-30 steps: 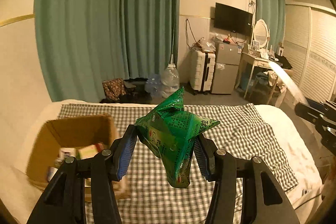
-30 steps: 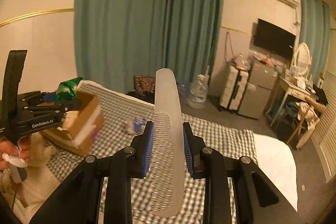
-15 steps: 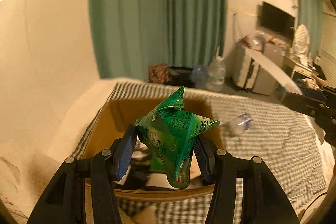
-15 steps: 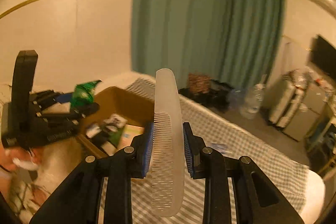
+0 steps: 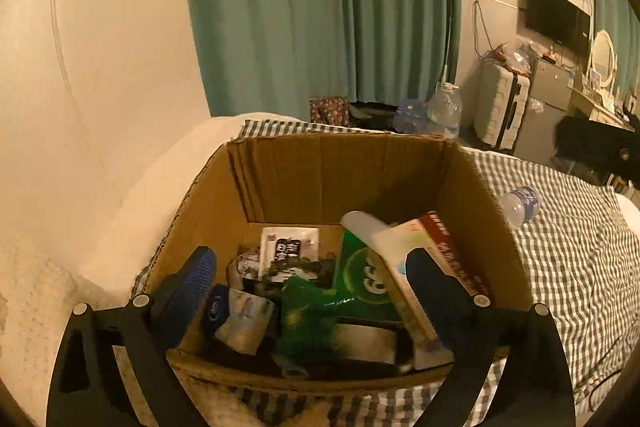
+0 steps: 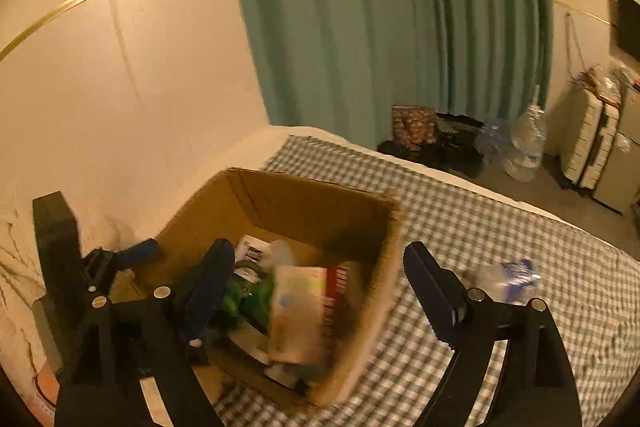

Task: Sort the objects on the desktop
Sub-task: 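Carry the comb and green packet into the cardboard box and release both, then grasp the blue-labelled dental floss bottle with the left tool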

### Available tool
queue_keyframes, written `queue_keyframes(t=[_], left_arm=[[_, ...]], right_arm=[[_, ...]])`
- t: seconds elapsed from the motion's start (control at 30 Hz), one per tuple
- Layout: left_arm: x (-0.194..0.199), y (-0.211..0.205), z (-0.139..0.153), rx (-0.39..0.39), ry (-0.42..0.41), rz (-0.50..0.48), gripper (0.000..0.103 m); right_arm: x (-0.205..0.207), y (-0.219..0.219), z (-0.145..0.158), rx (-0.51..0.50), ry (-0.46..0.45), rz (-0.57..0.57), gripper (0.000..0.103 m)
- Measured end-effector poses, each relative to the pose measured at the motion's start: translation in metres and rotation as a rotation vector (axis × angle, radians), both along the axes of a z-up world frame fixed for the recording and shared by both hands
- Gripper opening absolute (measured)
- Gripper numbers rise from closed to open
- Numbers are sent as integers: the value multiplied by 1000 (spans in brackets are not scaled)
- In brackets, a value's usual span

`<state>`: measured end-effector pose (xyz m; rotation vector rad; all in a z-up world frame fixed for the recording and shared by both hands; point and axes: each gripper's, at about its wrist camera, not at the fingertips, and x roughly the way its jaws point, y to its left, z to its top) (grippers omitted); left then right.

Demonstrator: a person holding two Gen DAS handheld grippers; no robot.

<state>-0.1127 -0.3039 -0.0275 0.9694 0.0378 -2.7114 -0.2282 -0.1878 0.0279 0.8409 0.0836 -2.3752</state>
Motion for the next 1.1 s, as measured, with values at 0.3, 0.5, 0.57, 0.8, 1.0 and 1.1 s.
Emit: queue_keyframes(t=[0.3,0.5,0.57,0.8,1.0,1.1], left_arm=[[24,82,62,9,80,-106,103],[37,160,96,16,138,-193,103],[39,187,102,24,150,-225,103],[18,254,94,32,140,-258,103],[-16,284,54,64,109,-235,103],[-29,292,14,56,120,-179,103]], right_arm=[[37,120,34,23,65,-170,87],[75,209,65,-14,114,-292,91],[85,235,70,-20,129,-330,95],[103,301,55,4,167,-423,102],[80,345,18,26,125,-498,103],[64,360,-18,49,120,-553,103]])
